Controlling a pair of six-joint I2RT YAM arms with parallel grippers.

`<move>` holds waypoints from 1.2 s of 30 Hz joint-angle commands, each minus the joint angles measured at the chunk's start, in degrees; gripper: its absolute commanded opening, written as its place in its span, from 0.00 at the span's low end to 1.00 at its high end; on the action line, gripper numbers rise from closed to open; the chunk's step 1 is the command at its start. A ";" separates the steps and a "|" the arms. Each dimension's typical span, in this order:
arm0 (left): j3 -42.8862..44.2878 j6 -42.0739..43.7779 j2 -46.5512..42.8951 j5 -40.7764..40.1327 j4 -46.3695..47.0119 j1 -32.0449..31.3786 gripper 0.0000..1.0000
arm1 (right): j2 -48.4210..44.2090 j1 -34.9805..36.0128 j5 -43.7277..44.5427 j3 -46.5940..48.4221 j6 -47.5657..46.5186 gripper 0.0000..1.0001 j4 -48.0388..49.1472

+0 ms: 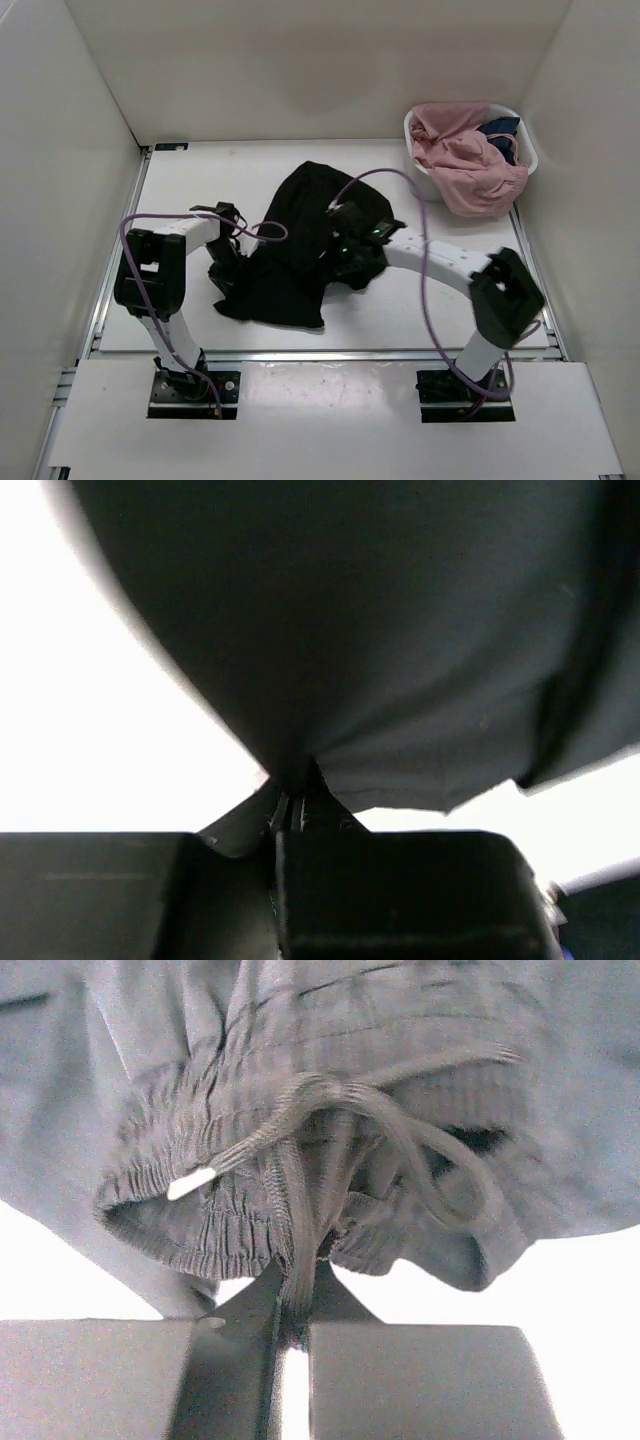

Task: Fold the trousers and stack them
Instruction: Flatten the trousers out

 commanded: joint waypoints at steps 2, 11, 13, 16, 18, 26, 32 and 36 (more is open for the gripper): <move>4.10 3.52 -7.78 -18.45 5.75 7.02 0.14 | -15.19 -4.25 9.81 -4.84 2.02 0.00 -10.09; 14.90 9.77 -10.18 -33.58 7.33 16.51 0.14 | -36.73 -21.82 14.30 -22.77 2.12 0.09 -19.25; 16.93 10.39 -9.38 -34.64 7.33 16.52 0.14 | -37.97 -26.75 12.72 -23.67 0.80 0.17 -19.25; 19.84 11.61 -8.76 -36.84 7.33 16.52 0.14 | -38.59 -33.60 13.33 -24.37 -1.74 0.17 -20.73; 19.06 12.40 -8.76 -38.85 9.16 16.52 0.14 | -38.59 -42.19 10.47 -24.37 -3.23 0.23 -21.96; 20.72 14.34 -9.38 -34.83 10.67 16.27 0.14 | -40.44 -54.63 3.76 -19.38 -9.04 0.36 -23.11; 35.37 12.85 -4.20 -34.56 10.14 15.73 0.20 | -36.57 -55.77 3.76 -15.32 -10.37 0.44 -25.23; 45.93 11.62 3.44 -33.86 9.62 15.73 0.28 | -36.04 -57.61 1.30 -14.62 -10.90 0.54 -23.91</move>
